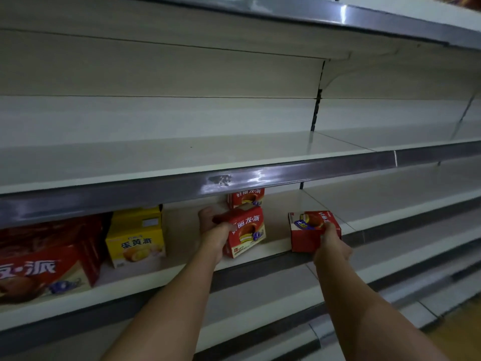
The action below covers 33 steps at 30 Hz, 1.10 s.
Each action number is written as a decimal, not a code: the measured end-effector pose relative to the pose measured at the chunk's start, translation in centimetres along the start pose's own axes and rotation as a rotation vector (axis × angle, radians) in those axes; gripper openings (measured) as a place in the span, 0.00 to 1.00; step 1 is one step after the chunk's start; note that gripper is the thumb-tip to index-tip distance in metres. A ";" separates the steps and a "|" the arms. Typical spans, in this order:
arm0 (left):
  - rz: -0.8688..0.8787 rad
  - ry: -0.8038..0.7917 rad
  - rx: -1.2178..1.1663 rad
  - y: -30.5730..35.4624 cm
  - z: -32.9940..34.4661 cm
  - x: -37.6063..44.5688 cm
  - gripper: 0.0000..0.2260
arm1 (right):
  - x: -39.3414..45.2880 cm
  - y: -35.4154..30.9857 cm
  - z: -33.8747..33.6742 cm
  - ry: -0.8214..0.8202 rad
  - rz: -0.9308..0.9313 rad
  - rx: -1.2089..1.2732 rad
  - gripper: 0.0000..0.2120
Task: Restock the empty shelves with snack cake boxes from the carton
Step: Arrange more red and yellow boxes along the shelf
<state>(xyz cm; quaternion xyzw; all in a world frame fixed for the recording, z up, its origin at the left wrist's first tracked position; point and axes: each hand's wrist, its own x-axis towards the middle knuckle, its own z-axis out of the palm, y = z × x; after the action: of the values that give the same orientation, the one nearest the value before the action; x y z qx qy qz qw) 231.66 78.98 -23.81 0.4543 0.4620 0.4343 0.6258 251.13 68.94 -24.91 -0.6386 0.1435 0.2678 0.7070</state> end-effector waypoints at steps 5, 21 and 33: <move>0.015 -0.040 0.145 -0.2 2.6 -0.8 0.27 | 3.7 -1.1 -0.3 0.002 -0.079 -0.185 0.38; 0.138 0.004 0.660 -3.6 0.7 0.8 0.23 | -0.9 0.8 3.5 -0.322 -1.082 -0.940 0.16; 0.222 0.126 0.932 -3.6 4.9 3.3 0.13 | 0.7 2.2 6.6 -0.633 -0.569 -0.740 0.12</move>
<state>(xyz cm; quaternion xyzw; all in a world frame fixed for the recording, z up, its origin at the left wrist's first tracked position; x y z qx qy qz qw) 237.52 80.60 -27.09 0.7057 0.5931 0.2718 0.2764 249.56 75.60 -26.12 -0.7462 -0.3570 0.2774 0.4887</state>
